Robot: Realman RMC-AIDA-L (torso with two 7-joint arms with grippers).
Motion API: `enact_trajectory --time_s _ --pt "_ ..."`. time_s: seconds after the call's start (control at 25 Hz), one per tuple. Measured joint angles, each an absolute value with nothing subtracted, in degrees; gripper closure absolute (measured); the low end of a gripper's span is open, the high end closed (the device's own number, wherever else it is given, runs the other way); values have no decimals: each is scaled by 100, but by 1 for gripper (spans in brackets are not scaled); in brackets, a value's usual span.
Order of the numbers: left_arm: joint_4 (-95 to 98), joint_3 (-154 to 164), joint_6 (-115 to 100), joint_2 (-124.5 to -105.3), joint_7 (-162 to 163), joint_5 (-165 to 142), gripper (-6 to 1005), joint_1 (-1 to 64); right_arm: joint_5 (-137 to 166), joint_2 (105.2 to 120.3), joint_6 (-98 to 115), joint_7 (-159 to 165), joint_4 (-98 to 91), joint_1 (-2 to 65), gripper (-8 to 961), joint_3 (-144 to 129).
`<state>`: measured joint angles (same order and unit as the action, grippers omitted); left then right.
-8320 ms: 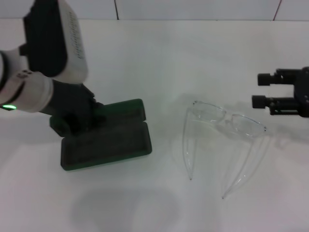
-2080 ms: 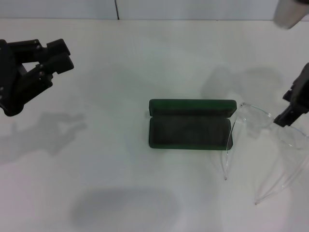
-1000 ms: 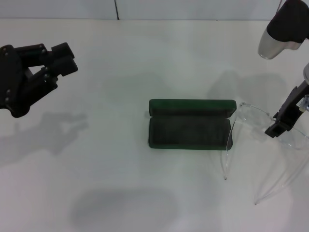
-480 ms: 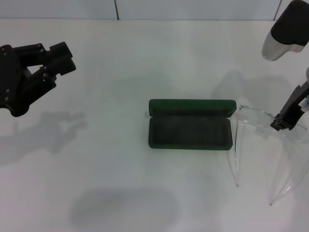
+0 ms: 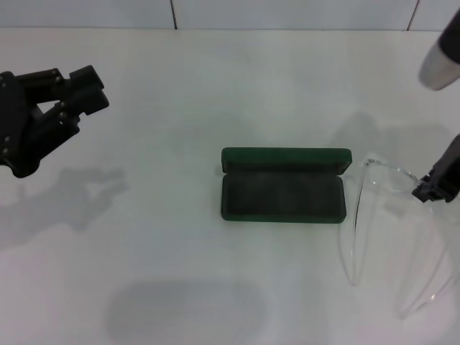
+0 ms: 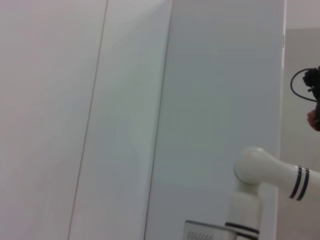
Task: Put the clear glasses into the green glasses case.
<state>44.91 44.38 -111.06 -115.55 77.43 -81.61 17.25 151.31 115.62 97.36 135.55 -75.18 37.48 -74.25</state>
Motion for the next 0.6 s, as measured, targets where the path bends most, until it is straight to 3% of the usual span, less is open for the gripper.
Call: enact_trajectory --time_s 0.6 --pt "4491 4457 -11532 -11583 7806 -7769 819 1736 13193 11566 10976 13122 -9196 2901 860 -5732"
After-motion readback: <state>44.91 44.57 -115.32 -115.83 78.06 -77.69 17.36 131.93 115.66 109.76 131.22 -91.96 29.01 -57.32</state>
